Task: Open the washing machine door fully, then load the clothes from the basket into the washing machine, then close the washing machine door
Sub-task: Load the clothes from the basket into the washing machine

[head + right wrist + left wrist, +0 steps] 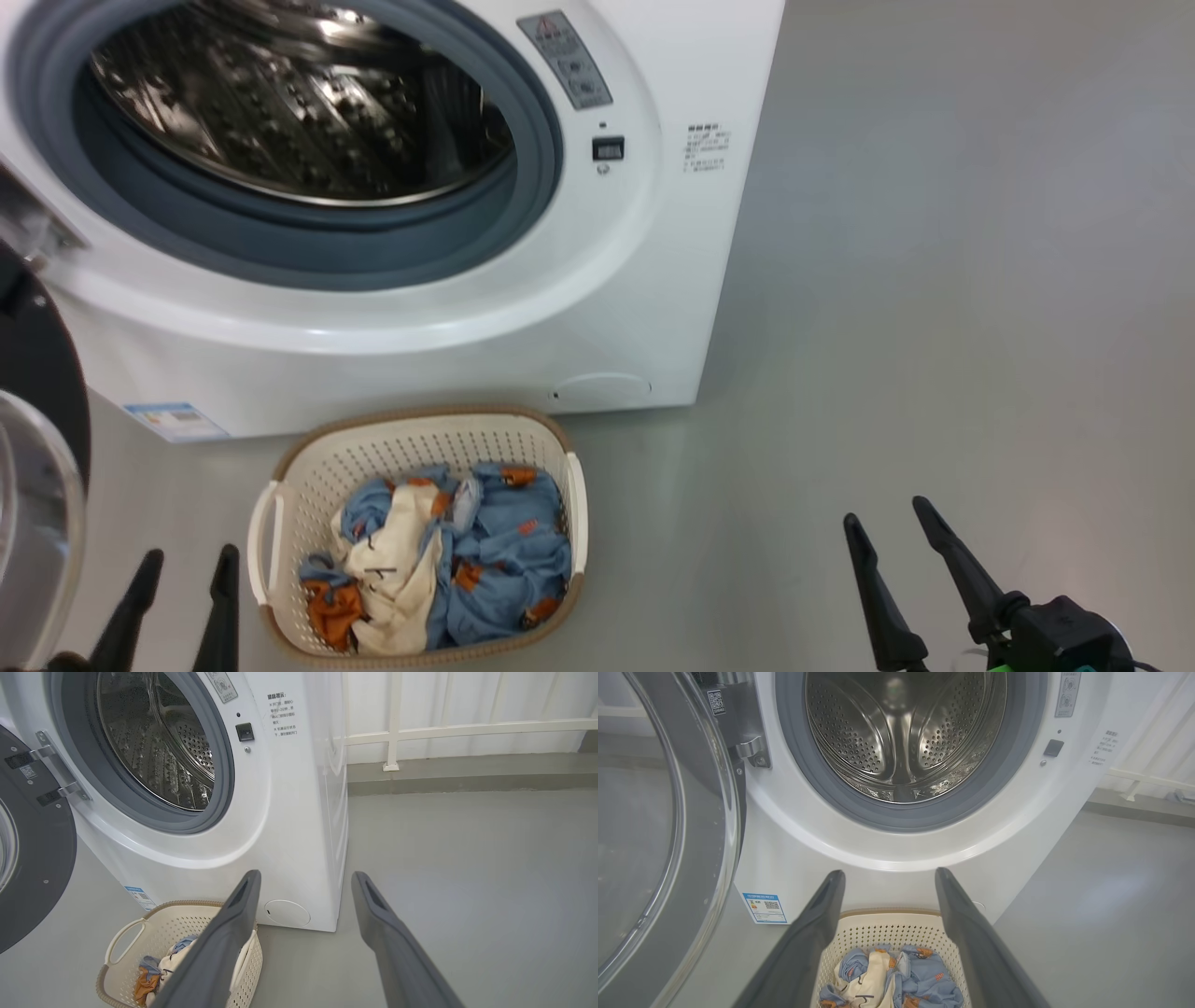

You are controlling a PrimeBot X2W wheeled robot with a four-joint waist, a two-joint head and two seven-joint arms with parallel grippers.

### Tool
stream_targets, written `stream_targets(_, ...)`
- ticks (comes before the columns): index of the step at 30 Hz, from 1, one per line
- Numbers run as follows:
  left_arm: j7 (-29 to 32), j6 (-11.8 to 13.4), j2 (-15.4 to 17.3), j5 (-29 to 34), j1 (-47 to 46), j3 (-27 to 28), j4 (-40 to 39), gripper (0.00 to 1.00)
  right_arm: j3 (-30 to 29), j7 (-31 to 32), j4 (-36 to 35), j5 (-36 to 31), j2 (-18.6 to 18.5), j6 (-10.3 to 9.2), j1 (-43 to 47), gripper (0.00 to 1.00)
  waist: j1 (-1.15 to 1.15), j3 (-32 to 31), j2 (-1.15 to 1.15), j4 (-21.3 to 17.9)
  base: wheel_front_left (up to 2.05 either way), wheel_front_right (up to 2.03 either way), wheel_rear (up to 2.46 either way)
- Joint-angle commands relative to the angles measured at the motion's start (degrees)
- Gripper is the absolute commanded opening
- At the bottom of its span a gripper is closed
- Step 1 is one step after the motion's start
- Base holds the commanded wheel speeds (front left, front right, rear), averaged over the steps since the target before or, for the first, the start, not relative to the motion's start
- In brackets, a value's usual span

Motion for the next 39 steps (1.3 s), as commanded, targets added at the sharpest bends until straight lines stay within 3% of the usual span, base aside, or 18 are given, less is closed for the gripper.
stream_targets(1, -0.3, -0.1, 2.2, -1.1, -2.8, 1.9, -1.3, 1.00, 2.0, -0.7, -1.7, 0.1, -0.2, 0.16, -1.2, 1.00, 0.00, 3.5, 0.00, -0.7, 0.00, 0.00, 0.00)
stream_targets(17, -0.3, -0.1, 10.1, -10.1, -10.2, -2.9, -0.6, 1.00, 5.9, -0.7, -6.5, -1.2, -0.2, 0.16, -3.8, 1.00, 0.00, 19.8, 0.00, -4.3, 0.00, 0.00, 0.00)
stream_targets(39, -0.3, -0.1, 22.0, -13.4, -21.3, -9.2, 4.6, 1.00, 10.7, -0.7, -13.2, -0.7, -0.2, 0.16, -5.7, 1.00, 0.00, 41.2, 0.00, -11.8, 0.00, 0.00, 0.00)
